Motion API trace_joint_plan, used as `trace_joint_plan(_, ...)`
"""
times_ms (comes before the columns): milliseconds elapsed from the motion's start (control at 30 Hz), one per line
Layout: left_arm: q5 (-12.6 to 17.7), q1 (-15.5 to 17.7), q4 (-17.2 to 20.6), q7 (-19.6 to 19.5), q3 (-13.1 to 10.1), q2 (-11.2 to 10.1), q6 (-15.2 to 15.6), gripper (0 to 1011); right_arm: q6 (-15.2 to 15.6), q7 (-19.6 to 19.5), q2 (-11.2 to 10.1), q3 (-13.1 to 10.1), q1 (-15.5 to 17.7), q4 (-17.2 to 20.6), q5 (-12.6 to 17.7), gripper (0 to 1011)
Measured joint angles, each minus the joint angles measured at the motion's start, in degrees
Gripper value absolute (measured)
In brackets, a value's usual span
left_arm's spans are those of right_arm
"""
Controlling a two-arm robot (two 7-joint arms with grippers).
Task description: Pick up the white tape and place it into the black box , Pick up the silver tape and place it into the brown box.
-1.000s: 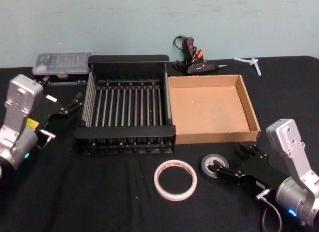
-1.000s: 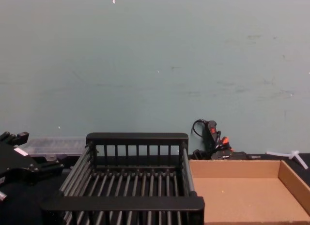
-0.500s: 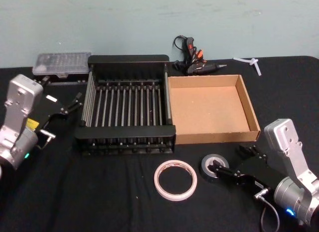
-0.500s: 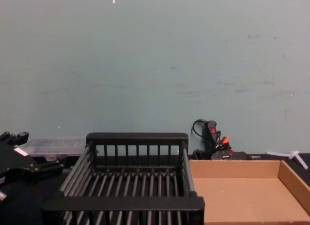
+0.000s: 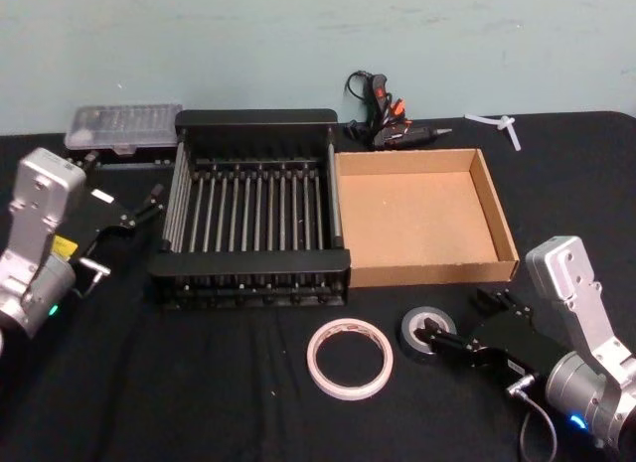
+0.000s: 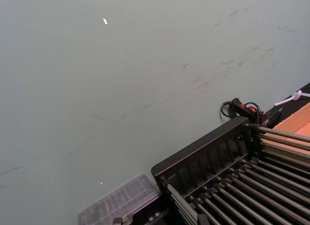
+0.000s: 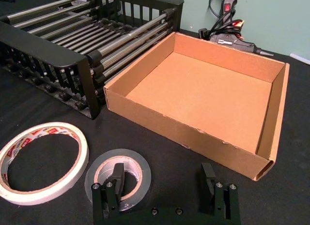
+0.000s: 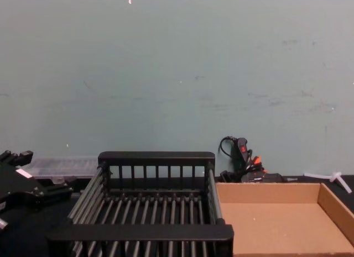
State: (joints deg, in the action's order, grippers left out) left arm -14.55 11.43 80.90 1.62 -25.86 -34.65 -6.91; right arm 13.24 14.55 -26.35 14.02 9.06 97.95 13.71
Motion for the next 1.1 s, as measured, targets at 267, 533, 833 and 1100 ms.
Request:
trace_joint_plan(267,0.00,0.00,0.00,0.00,0.00,0.00,0.00,1001,-0.03,-0.03,-0.06,0.05,0.04,0.03,0.11,863)
trace_joint_plan(533,0.00,0.00,0.00,0.00,0.00,0.00,0.00,1001,-0.06,-0.07,-0.10,0.10,0.04,0.08,0.21,620)
trace_joint_plan(833,0.00,0.00,0.00,0.00,0.00,0.00,0.00,1001,-0.08,-0.12,-0.14,0.10,0.04,0.09,0.26,313)
trace_joint_plan(1100,0.01,0.00,0.00,0.00,0.00,0.00,0.00,1001,-0.10,-0.13,-0.14,0.10,0.04,0.10,0.29,125)
